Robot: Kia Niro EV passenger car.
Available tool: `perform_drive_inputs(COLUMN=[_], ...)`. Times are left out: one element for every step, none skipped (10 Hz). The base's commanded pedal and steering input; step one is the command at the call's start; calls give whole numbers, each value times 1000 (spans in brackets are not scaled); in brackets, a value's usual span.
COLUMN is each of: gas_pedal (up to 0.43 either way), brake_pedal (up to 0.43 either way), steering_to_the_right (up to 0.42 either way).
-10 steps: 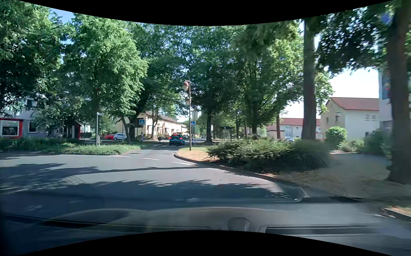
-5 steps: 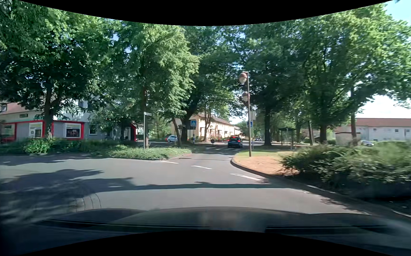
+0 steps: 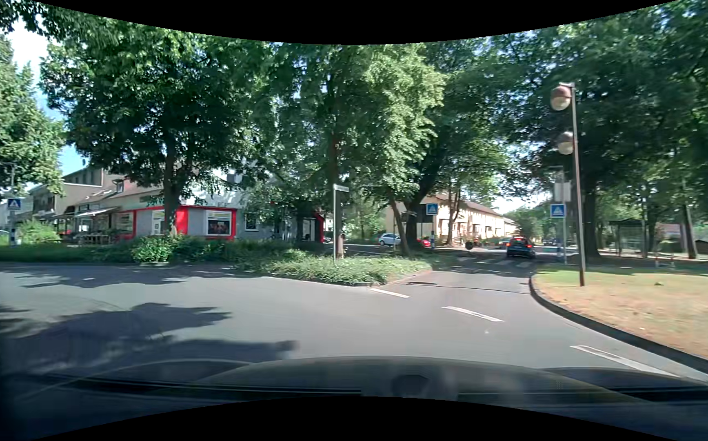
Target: Follow the waypoints while adhering to traffic rules and regulations
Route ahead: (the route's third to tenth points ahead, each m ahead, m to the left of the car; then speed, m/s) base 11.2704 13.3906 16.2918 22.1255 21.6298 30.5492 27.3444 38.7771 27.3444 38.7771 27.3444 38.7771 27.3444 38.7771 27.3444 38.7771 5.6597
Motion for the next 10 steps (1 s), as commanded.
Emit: perform_drive_inputs(gas_pedal=[110,98,87,79,79,79,79,79,79,79], brake_pedal=[6,6,6,6,6,6,6,6,6,6], steering_to_the_right=[-374,-365,-360,-359,-359,-360,-364,-368,-372,-376])
